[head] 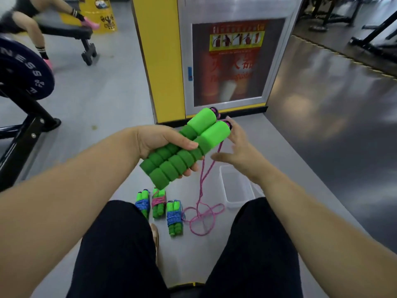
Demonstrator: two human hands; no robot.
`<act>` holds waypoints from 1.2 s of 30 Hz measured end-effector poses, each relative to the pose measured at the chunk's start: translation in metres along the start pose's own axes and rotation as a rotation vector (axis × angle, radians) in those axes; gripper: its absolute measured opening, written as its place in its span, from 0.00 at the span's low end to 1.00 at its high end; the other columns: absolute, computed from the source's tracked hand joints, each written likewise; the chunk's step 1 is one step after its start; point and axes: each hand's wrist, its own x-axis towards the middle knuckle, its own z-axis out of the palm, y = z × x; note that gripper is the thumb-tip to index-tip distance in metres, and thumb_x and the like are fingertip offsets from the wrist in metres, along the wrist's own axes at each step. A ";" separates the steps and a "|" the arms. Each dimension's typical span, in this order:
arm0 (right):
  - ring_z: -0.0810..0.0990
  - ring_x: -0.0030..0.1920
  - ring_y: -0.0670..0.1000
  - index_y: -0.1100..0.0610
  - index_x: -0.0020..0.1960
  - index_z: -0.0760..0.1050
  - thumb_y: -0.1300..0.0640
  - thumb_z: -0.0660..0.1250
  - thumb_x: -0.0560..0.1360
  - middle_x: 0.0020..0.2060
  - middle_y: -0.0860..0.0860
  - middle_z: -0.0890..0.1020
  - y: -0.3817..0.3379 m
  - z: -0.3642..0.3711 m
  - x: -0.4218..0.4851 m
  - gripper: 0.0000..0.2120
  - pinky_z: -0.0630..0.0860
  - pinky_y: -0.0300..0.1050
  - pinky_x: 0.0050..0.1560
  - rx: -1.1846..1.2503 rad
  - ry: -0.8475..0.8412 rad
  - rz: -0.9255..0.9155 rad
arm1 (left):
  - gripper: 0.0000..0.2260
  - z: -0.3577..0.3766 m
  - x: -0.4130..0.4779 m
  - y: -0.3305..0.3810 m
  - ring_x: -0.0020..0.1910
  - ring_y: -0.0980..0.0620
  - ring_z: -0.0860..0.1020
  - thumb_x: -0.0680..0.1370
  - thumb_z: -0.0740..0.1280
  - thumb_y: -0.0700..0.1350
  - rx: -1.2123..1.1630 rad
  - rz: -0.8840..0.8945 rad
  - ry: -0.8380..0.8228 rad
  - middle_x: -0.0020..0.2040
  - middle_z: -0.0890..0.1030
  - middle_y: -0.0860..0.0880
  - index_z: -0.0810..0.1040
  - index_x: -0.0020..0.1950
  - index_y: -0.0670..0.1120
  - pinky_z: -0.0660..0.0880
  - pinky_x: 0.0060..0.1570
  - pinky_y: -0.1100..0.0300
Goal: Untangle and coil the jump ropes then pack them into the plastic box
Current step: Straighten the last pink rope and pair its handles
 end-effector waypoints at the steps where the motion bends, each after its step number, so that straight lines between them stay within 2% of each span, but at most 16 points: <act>1: 0.70 0.65 0.43 0.49 0.69 0.62 0.61 0.70 0.72 0.66 0.46 0.71 -0.014 0.001 0.007 0.30 0.68 0.37 0.63 0.017 -0.070 -0.063 | 0.37 0.003 -0.002 0.012 0.33 0.46 0.83 0.46 0.84 0.50 0.037 0.012 -0.014 0.38 0.83 0.40 0.76 0.49 0.37 0.79 0.32 0.56; 2: 0.75 0.61 0.45 0.51 0.66 0.67 0.60 0.67 0.75 0.60 0.48 0.77 -0.025 0.005 0.014 0.21 0.71 0.41 0.62 0.032 -0.089 -0.095 | 0.36 0.007 -0.005 0.020 0.33 0.46 0.83 0.46 0.84 0.50 0.052 0.028 -0.017 0.38 0.83 0.40 0.77 0.49 0.38 0.80 0.32 0.55; 4: 0.81 0.40 0.46 0.56 0.52 0.75 0.59 0.61 0.79 0.38 0.49 0.82 -0.035 0.008 0.024 0.05 0.76 0.49 0.55 0.152 -0.024 -0.050 | 0.32 0.006 -0.009 0.030 0.32 0.47 0.82 0.45 0.84 0.49 0.026 0.084 0.015 0.37 0.83 0.41 0.81 0.44 0.38 0.80 0.31 0.56; 5: 0.78 0.30 0.45 0.56 0.46 0.75 0.58 0.58 0.80 0.28 0.48 0.78 -0.031 0.005 0.027 0.08 0.77 0.50 0.50 0.176 0.019 0.009 | 0.30 0.002 -0.013 0.032 0.32 0.47 0.82 0.44 0.84 0.49 -0.007 0.118 0.048 0.37 0.83 0.41 0.83 0.41 0.39 0.79 0.31 0.56; 7: 0.71 0.24 0.45 0.55 0.43 0.75 0.55 0.56 0.81 0.22 0.48 0.71 -0.007 -0.010 0.023 0.12 0.76 0.49 0.43 0.033 0.019 0.133 | 0.27 -0.011 -0.024 0.029 0.31 0.48 0.82 0.43 0.84 0.49 -0.090 0.169 0.121 0.37 0.83 0.43 0.85 0.38 0.41 0.79 0.30 0.57; 10: 0.74 0.29 0.49 0.52 0.41 0.76 0.52 0.58 0.80 0.27 0.51 0.74 0.043 -0.048 0.004 0.13 0.72 0.43 0.39 -0.399 -0.032 0.288 | 0.29 -0.043 -0.034 0.003 0.31 0.49 0.82 0.42 0.84 0.47 -0.277 0.203 0.287 0.36 0.83 0.44 0.84 0.40 0.39 0.80 0.31 0.57; 11: 0.75 0.31 0.50 0.53 0.40 0.77 0.52 0.59 0.79 0.28 0.52 0.76 0.056 -0.061 -0.005 0.13 0.71 0.43 0.38 -0.469 -0.028 0.351 | 0.30 -0.054 -0.034 -0.011 0.31 0.50 0.82 0.46 0.84 0.47 -0.332 0.190 0.360 0.36 0.83 0.44 0.83 0.44 0.38 0.80 0.31 0.57; 14: 0.74 0.32 0.52 0.57 0.43 0.78 0.54 0.59 0.79 0.30 0.53 0.76 0.076 -0.079 -0.019 0.12 0.71 0.45 0.38 -0.563 -0.004 0.485 | 0.16 -0.069 -0.022 -0.049 0.32 0.50 0.83 0.73 0.68 0.45 -0.418 0.087 0.547 0.36 0.84 0.44 0.73 0.56 0.37 0.81 0.32 0.56; 15: 0.73 0.31 0.52 0.58 0.45 0.77 0.54 0.59 0.79 0.30 0.53 0.74 0.073 -0.077 -0.017 0.12 0.72 0.45 0.38 -0.544 0.009 0.503 | 0.13 -0.065 -0.015 -0.057 0.32 0.49 0.83 0.77 0.64 0.44 -0.425 0.059 0.560 0.36 0.84 0.43 0.72 0.57 0.38 0.81 0.33 0.55; 17: 0.70 0.31 0.49 0.56 0.48 0.76 0.53 0.56 0.80 0.31 0.51 0.72 0.058 -0.061 -0.005 0.12 0.71 0.44 0.35 -0.490 -0.007 0.499 | 0.12 -0.049 0.004 -0.063 0.35 0.48 0.83 0.77 0.62 0.43 -0.417 0.051 0.514 0.41 0.84 0.42 0.73 0.57 0.38 0.82 0.36 0.55; 20: 0.67 0.31 0.49 0.54 0.47 0.76 0.51 0.54 0.80 0.33 0.51 0.70 0.018 -0.022 0.016 0.14 0.67 0.41 0.32 -0.468 -0.164 0.418 | 0.14 -0.010 0.034 -0.051 0.38 0.47 0.83 0.72 0.66 0.44 -0.467 0.195 0.353 0.49 0.82 0.42 0.75 0.55 0.39 0.81 0.39 0.54; 24: 0.64 0.25 0.48 0.57 0.34 0.67 0.67 0.51 0.77 0.24 0.50 0.70 -0.018 0.005 0.029 0.16 0.64 0.38 0.26 -0.361 -0.299 0.342 | 0.13 0.024 0.058 -0.029 0.38 0.48 0.83 0.71 0.65 0.45 -0.377 0.306 0.259 0.43 0.83 0.44 0.77 0.53 0.41 0.81 0.42 0.55; 26: 0.65 0.23 0.47 0.58 0.32 0.69 0.69 0.53 0.76 0.19 0.47 0.71 -0.025 -0.001 0.030 0.16 0.65 0.37 0.25 -0.385 -0.336 0.314 | 0.08 0.023 0.058 -0.023 0.38 0.47 0.83 0.76 0.63 0.43 -0.266 0.287 0.258 0.41 0.83 0.44 0.77 0.51 0.41 0.81 0.43 0.55; 30: 0.69 0.27 0.48 0.56 0.42 0.78 0.52 0.61 0.78 0.26 0.49 0.73 -0.018 -0.019 0.025 0.12 0.68 0.38 0.31 -0.471 -0.412 0.305 | 0.06 0.004 0.041 -0.021 0.34 0.47 0.82 0.78 0.63 0.42 -0.127 0.197 0.338 0.37 0.83 0.44 0.77 0.49 0.41 0.81 0.35 0.57; 34: 0.75 0.33 0.46 0.55 0.46 0.78 0.51 0.59 0.79 0.31 0.48 0.78 0.024 -0.043 0.013 0.12 0.69 0.39 0.39 -0.694 -0.382 0.394 | 0.06 -0.016 0.032 -0.029 0.28 0.50 0.81 0.78 0.63 0.42 -0.262 0.235 0.526 0.31 0.82 0.46 0.76 0.46 0.41 0.79 0.28 0.59; 36: 0.78 0.39 0.49 0.57 0.46 0.77 0.54 0.57 0.80 0.39 0.52 0.82 0.054 -0.057 0.005 0.12 0.69 0.40 0.42 -0.715 -0.248 0.473 | 0.05 -0.030 0.032 -0.036 0.28 0.50 0.81 0.78 0.64 0.43 -0.359 0.254 0.650 0.32 0.82 0.45 0.76 0.48 0.41 0.79 0.28 0.58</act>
